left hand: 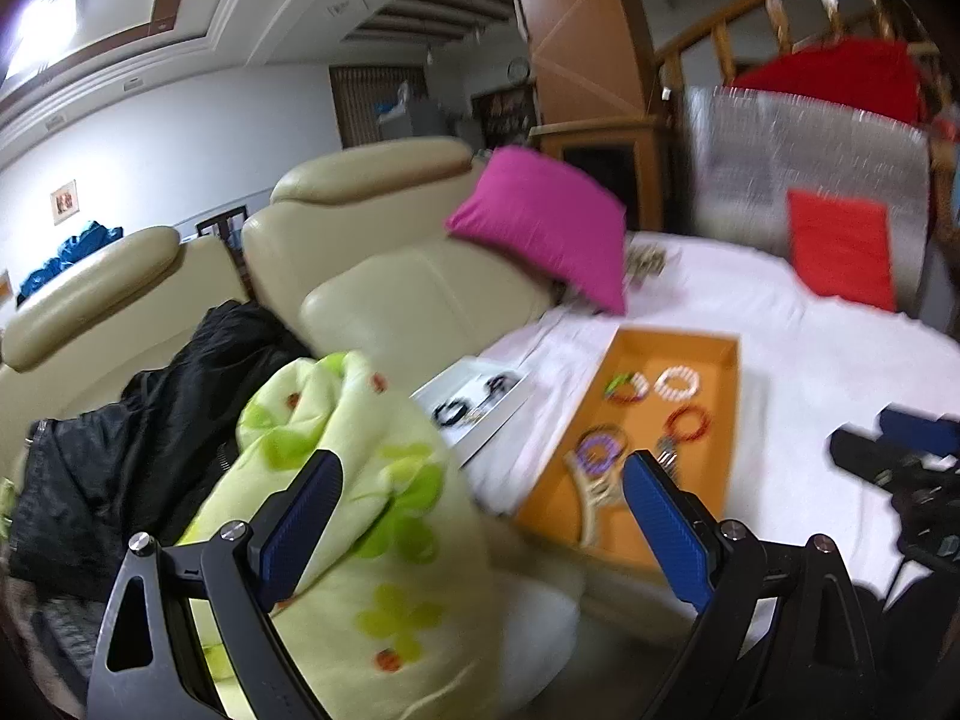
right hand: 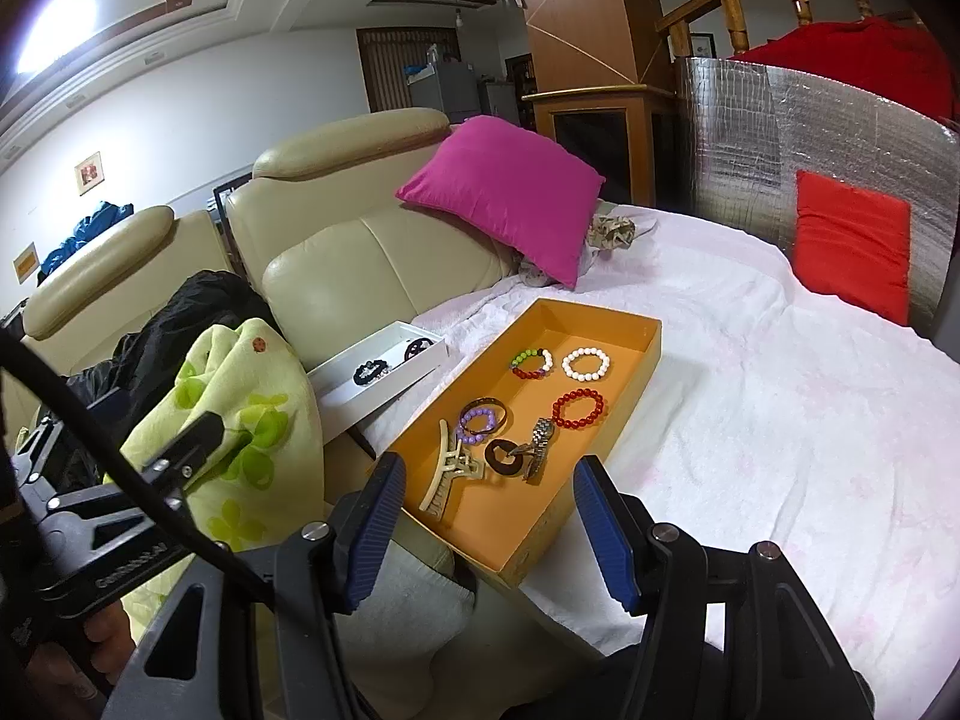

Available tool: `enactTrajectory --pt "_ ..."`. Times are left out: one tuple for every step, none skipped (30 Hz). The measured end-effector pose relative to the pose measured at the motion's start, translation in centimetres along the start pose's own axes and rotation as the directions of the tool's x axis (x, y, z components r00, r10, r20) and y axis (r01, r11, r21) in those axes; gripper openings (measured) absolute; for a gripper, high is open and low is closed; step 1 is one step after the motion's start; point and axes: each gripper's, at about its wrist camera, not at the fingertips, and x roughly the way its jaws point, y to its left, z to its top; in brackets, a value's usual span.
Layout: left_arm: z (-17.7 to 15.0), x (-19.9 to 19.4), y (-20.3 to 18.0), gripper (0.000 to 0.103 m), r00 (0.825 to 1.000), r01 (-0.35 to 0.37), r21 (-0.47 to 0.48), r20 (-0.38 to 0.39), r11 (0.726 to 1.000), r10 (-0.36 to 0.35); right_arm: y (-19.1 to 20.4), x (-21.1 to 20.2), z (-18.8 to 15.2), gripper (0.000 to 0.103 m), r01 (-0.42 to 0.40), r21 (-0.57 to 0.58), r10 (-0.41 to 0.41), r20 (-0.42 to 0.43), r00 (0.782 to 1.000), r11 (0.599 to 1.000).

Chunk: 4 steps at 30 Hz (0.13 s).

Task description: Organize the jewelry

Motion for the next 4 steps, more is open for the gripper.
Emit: enactTrajectory --pt "0.0 0.1 -0.4 0.095 1.000 0.025 -0.023 0.012 0.999 -0.025 -0.3 0.1 0.0 0.062 0.003 -0.001 -0.003 0.003 1.000 1.000" --pt "0.2 0.5 -1.0 0.095 0.999 0.039 -0.026 -0.003 0.999 -0.039 -0.9 0.1 0.2 0.062 0.005 0.006 -0.005 0.012 1.000 1.000" --pt "0.4 1.1 -2.3 0.095 0.997 0.066 -0.013 -0.028 0.998 -0.066 -1.9 0.0 0.4 0.062 0.009 0.025 -0.009 0.020 1.000 1.000" --pt "0.6 1.6 -4.0 0.095 0.995 0.094 0.012 -0.043 0.995 -0.093 -3.1 -0.1 0.6 0.062 0.015 0.046 -0.016 0.026 1.000 0.999"
